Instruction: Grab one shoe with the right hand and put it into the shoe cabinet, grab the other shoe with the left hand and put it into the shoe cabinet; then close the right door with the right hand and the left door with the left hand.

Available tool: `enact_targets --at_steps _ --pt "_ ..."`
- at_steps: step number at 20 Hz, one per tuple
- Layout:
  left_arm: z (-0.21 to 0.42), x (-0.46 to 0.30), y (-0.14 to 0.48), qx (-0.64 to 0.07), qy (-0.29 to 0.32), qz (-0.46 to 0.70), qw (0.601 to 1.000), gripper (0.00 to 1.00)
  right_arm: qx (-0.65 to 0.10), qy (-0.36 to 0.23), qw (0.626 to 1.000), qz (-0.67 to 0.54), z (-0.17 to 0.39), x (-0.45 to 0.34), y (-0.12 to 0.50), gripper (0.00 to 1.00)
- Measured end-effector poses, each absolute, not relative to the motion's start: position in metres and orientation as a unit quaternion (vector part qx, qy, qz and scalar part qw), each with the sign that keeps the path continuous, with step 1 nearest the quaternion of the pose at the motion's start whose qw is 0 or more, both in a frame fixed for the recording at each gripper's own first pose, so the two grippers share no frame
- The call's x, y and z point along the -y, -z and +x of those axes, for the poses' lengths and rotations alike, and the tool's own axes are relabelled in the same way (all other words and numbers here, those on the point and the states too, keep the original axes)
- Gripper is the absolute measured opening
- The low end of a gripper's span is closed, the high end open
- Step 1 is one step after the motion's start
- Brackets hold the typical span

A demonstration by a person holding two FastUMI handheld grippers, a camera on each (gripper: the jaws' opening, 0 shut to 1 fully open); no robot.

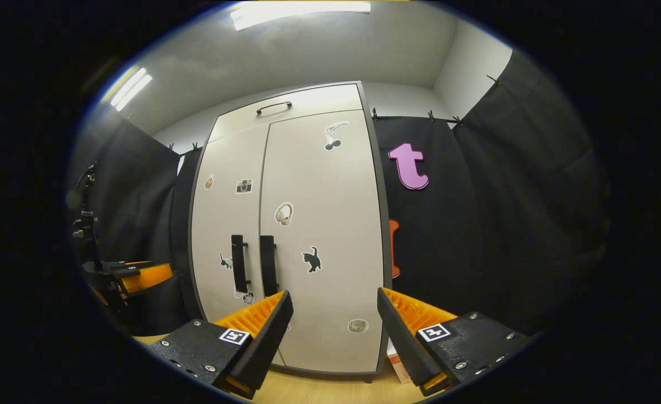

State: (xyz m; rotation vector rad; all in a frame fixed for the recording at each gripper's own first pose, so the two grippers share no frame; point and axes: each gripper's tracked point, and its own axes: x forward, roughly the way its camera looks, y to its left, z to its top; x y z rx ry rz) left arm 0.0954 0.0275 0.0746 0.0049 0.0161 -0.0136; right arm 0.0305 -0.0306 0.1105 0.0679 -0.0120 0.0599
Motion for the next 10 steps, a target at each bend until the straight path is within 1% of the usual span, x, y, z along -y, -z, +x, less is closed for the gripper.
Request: enact_targets --at_steps 4,5,6,10 --pt "0.0938 -0.0263 -0.0734 -0.007 0.008 0.002 1.000 0.96 0.009 -0.029 0.999 0.031 0.0303 0.0317 -0.1149 0.93" --pt "0.0933 -0.0262 -0.0731 -0.007 0.008 0.002 1.000 0.96 0.010 -0.028 0.999 0.031 0.0294 0.0322 -0.1166 0.97" --pt "0.0938 -0.0261 -0.0735 -0.008 0.009 0.001 1.000 0.96 0.011 -0.028 0.999 0.031 0.0302 0.0324 -0.1176 0.93" --pt "0.0952 -0.0264 -0.0747 -0.004 0.009 0.002 1.000 0.96 0.013 -0.027 0.999 0.029 0.0300 0.0317 -0.1178 0.93"
